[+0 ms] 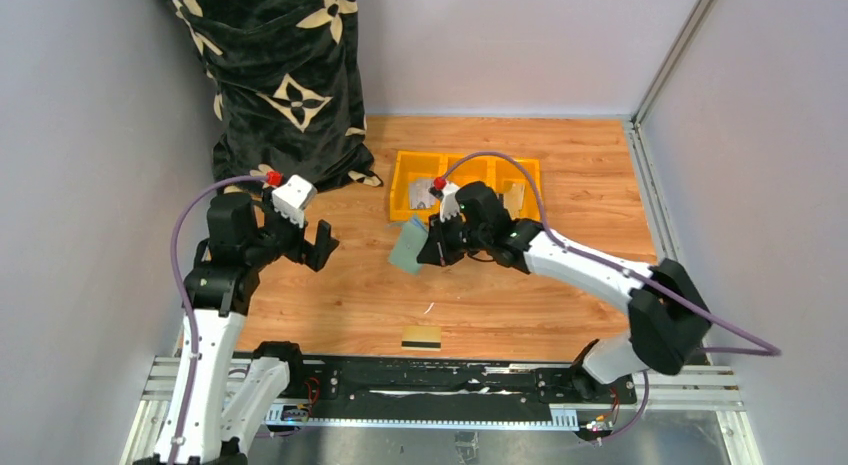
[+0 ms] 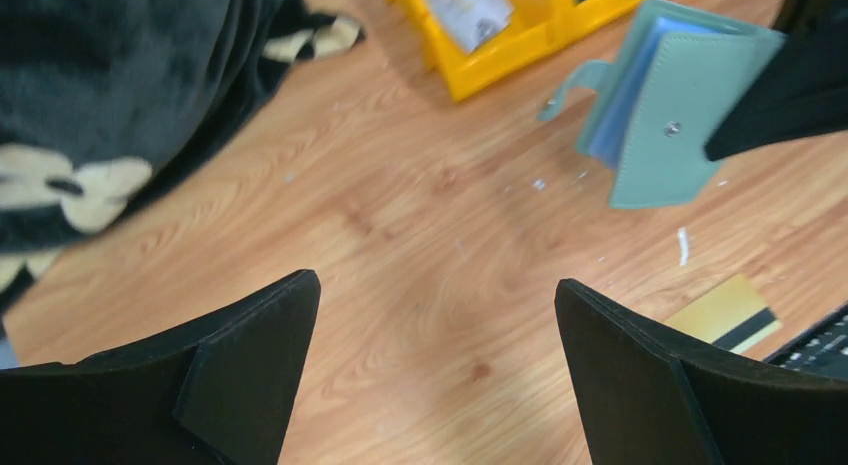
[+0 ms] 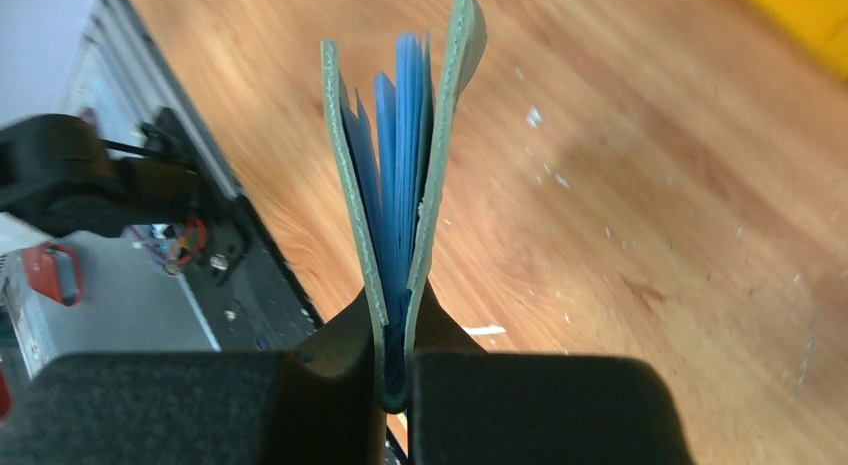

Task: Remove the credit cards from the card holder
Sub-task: Place the card holder at the center of the board.

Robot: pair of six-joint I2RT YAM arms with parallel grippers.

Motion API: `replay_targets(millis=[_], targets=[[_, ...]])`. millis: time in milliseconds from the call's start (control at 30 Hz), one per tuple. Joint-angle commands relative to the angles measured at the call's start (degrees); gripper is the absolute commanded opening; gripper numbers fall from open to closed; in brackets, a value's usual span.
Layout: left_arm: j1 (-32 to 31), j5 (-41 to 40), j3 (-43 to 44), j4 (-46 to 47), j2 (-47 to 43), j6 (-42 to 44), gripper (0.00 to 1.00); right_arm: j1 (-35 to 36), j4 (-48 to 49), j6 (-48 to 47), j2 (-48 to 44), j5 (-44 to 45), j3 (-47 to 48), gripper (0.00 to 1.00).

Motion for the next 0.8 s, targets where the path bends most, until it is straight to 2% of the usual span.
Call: replay_targets(millis=[0, 100, 233, 267, 400, 467, 567, 633, 667, 767], targets=[[-0.12, -12.18, -0.42, -4.19, 5.32, 1.37, 1.00, -1.54, -1.62, 2.40, 7.05, -1.25, -1.42, 0.00], [-0.08, -13.42, -1.99, -3.38, 7.29, 2.62, 1.00, -1.56, -5.06, 1.96, 13.48, 0.48, 0.36, 0.00], [-0.07, -14.35, -5.19, 0.34, 7.14, 1.88, 1.00, -1.50, -6.43, 1.86, 18.09, 7.47, 0.25, 0.00], [-0.07, -14.42, -5.42, 1.12, 7.26, 1.36, 1.00, -1.40, -6.63, 1.71, 18.23, 9.64, -0.09, 0.03], [-0.07, -14.92, -6.52, 4.71, 8.30, 0.23, 1.00, 0.15, -10.84, -0.18, 17.22, 20.65, 0.51, 0.33], [-0.07, -15.18, -8.13, 7.40, 8.42, 0.16, 1.00, 1.29, -13.12, -1.52, 16.02, 26.17, 1.49, 0.41], [-0.07, -15.50, -9.89, 10.79, 8.49, 0.45, 1.00, 1.60, -16.24, -2.27, 12.21, 27.57, 2.51, 0.54], [-0.11, -15.50, -10.99, 13.25, 9.05, 0.12, 1.00, 1.60, -16.43, -2.59, 7.13, 27.26, 1.83, 0.69], [-0.07, -15.48, -11.47, 14.67, 9.59, -0.26, 1.00, 1.57, -16.30, -2.71, 3.29, 27.23, 1.49, 0.73], [-0.09, -15.76, -13.48, 20.22, 12.41, -1.95, 1.00, 1.51, -15.44, -3.92, -7.00, 31.60, -0.44, 0.74]])
